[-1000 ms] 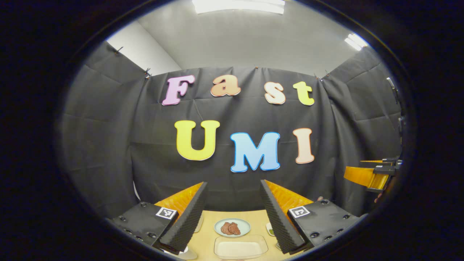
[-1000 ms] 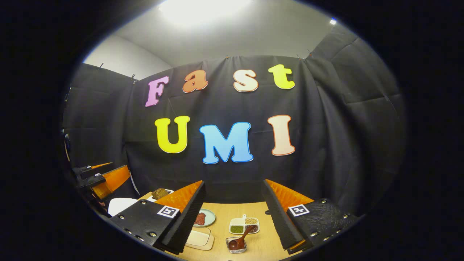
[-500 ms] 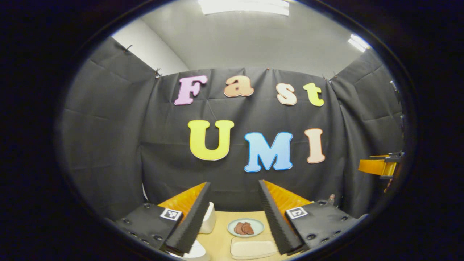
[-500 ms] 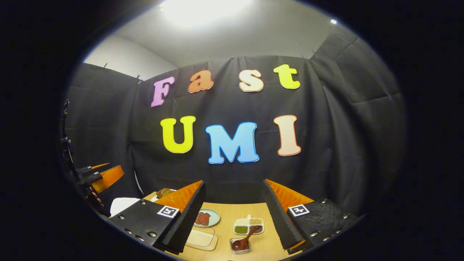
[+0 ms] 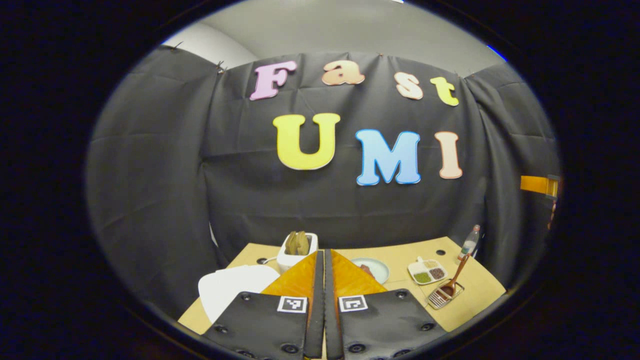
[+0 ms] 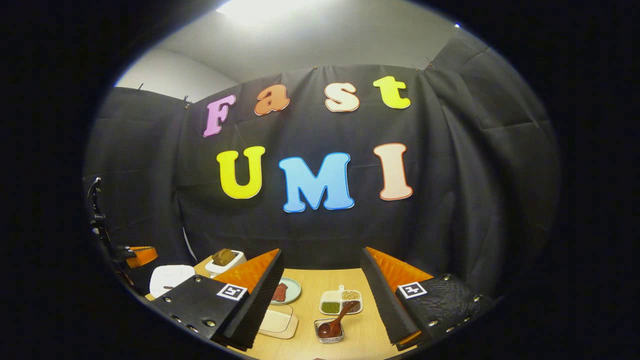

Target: Close the left gripper, press the button to open the rice cooker; take a wooden spoon from the chopstick holder with the right hand, scoop a spoonful of rice and pour it into the rice cooker, then put the wooden spoon back into the chopstick holder.

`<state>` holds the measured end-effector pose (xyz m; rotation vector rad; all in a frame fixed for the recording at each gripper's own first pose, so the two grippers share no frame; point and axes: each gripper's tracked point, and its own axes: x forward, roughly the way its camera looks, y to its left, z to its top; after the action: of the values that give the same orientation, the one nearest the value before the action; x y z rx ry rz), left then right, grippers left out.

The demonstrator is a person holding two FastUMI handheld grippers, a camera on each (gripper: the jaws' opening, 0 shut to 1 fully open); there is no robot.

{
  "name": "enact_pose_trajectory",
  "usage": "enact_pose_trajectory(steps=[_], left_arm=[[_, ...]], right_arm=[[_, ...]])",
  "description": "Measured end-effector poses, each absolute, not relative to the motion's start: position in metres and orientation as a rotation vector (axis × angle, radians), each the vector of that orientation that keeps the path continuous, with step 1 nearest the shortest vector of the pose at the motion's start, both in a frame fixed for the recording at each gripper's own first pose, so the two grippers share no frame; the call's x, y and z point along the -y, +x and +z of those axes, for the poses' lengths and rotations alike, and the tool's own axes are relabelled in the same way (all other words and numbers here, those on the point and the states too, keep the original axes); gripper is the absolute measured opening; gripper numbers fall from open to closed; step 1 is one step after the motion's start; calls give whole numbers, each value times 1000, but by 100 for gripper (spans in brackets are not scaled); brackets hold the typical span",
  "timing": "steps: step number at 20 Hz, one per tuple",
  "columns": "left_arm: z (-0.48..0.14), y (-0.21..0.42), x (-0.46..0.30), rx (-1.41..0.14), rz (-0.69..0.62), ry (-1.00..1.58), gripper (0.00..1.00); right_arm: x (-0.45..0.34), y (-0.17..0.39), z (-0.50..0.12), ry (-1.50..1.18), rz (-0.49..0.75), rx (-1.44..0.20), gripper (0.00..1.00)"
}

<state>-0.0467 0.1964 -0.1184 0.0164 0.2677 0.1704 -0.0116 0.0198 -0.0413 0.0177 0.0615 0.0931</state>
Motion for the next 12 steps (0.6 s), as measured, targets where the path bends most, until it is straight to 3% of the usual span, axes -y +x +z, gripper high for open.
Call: enact_pose_trajectory(steps=[12], left_arm=[[-259,-73,-285,-584,318,-46,11]], right_arm=[[-13,-11,-78,7,82,-147,94]])
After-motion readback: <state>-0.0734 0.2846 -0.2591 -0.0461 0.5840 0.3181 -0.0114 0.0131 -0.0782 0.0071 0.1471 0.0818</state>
